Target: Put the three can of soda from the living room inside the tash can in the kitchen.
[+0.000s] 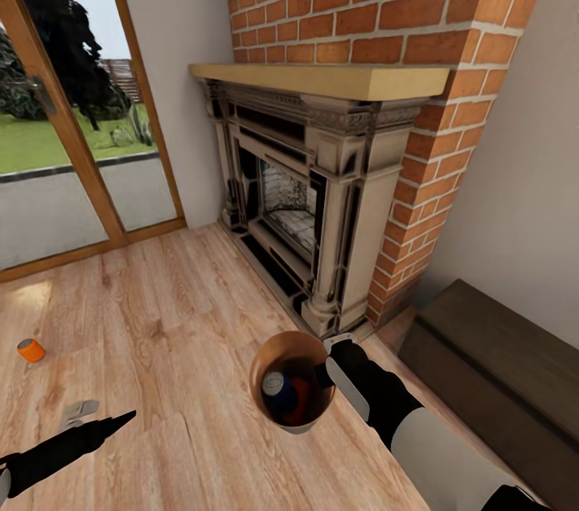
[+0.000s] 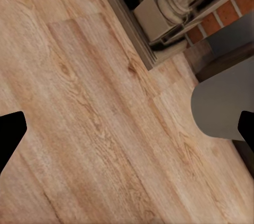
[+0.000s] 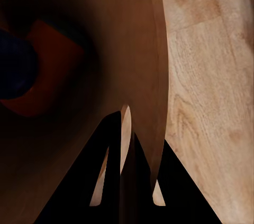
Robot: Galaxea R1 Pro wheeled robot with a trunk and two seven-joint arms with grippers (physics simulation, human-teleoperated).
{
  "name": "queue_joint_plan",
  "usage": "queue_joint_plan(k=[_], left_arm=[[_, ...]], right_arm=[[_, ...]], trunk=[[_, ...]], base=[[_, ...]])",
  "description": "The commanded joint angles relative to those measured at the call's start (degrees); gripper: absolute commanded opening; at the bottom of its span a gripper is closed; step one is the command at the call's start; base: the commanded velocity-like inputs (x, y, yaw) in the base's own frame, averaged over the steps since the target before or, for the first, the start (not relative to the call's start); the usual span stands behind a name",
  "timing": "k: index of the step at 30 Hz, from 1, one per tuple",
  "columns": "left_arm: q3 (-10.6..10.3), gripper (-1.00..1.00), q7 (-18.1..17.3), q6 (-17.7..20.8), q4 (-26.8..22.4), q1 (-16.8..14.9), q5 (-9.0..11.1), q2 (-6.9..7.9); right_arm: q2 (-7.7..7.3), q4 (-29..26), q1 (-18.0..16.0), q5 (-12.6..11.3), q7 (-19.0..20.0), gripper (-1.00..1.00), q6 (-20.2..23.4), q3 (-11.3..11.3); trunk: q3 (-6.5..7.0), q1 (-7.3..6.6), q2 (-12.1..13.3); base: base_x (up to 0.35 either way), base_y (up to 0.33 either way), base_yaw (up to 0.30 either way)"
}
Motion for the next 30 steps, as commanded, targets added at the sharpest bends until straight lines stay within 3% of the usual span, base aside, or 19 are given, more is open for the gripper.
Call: queue_joint_plan(k=[1, 20, 30], left_arm=[[0.0, 1.0, 0.0, 0.0, 0.0, 0.0, 0.0, 0.0], [-0.08, 1.0, 0.0, -0.09, 0.84, 0.0, 0.0, 0.0], [-0.08, 1.0, 0.0, -0.01, 0.92, 0.0, 0.0, 0.0]], right_arm=[[0.01, -0.02, -0.02, -0.4, 0.26, -1.0, -0.18, -0.05], [0.01, -0.02, -0.02, -0.4, 0.26, -1.0, -0.18, -0.05], [0.06, -0.02, -0.02, -0.4, 0.26, -1.0, -0.18, 0.03]], trunk=[[0.1, 0.0, 0.0], [1.88, 0.0, 0.0], [2.13, 0.0, 0.0]], base=[[0.0, 0.0, 0.0], [0.003, 0.0, 0.0], [0.216, 0.093, 0.0]])
